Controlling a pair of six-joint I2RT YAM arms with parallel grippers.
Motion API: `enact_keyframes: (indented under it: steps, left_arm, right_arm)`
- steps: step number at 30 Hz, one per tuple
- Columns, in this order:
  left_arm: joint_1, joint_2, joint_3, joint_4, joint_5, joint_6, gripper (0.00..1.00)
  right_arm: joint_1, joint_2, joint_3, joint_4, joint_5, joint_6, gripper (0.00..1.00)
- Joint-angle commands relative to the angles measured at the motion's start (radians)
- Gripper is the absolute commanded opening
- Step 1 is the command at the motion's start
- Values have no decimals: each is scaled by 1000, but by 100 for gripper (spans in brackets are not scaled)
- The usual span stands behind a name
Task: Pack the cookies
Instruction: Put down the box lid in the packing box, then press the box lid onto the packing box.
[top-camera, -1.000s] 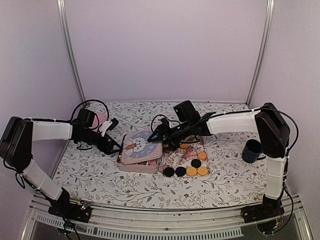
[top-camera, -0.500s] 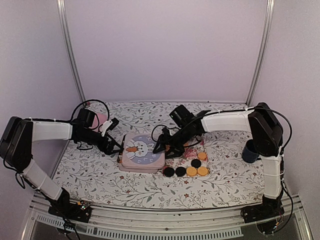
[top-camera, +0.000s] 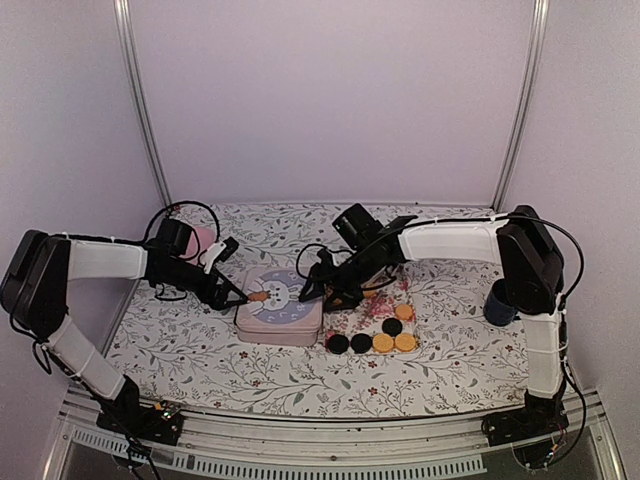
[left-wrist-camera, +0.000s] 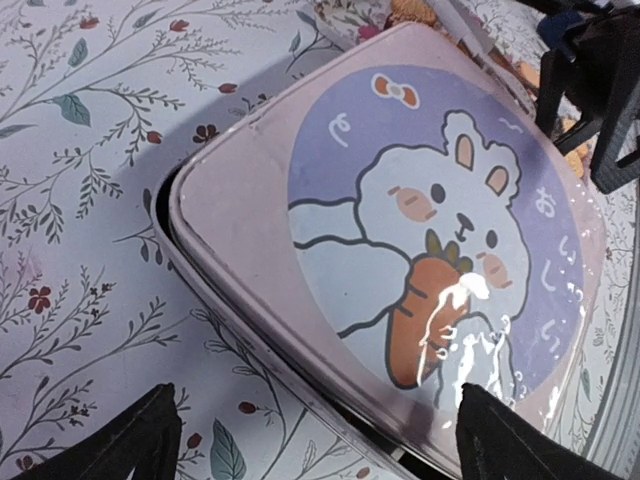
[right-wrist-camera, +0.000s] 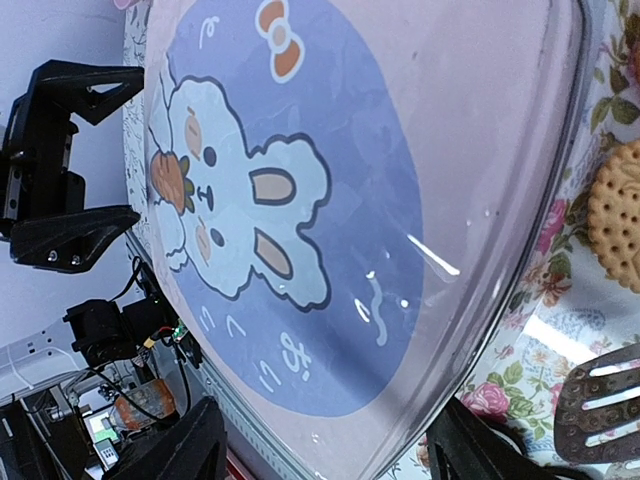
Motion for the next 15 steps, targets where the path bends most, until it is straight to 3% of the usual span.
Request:
enact_keyframes:
  steps: [1,15]
  left_arm:
    - [5,65,34,-14,-31,-10,95]
    - [5,75,51,8,-17,-15,88]
  right_arm:
    - [11,38,30,36,-21,22,70]
    - [23,20,34,-41,48,-53,77]
